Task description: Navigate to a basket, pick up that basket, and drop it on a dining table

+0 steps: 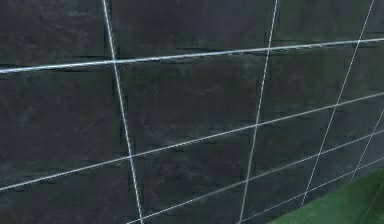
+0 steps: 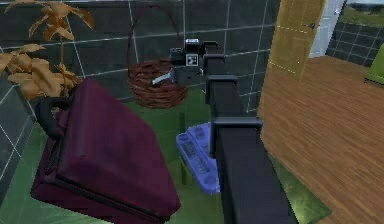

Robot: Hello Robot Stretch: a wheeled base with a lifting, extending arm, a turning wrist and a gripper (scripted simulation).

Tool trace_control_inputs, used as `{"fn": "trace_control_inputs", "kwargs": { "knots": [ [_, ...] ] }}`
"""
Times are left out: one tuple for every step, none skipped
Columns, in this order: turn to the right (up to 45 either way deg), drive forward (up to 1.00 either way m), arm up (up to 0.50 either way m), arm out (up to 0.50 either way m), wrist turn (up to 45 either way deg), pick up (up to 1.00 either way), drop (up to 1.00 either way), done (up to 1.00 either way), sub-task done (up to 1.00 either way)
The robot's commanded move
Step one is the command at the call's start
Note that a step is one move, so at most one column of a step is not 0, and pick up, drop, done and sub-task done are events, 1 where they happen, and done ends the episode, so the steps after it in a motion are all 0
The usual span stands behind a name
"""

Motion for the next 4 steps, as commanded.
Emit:
{"fn": "trace_control_inputs", "kwargs": {
  "knots": [
    [0.0, 0.0, -0.04, 0.0, 0.0, 0.0, 0.0, 0.0, 0.0],
    [0.0, 0.0, -0.32, 0.0, 0.0, 0.0, 0.0, 0.0, 0.0],
    [0.0, 0.0, 0.0, 0.0, 0.0, 0.0, 1.0, 0.0, 0.0],
    [0.0, 0.0, 0.04, 0.0, 0.0, 0.0, 0.0, 0.0, 0.0]
  ]
}}
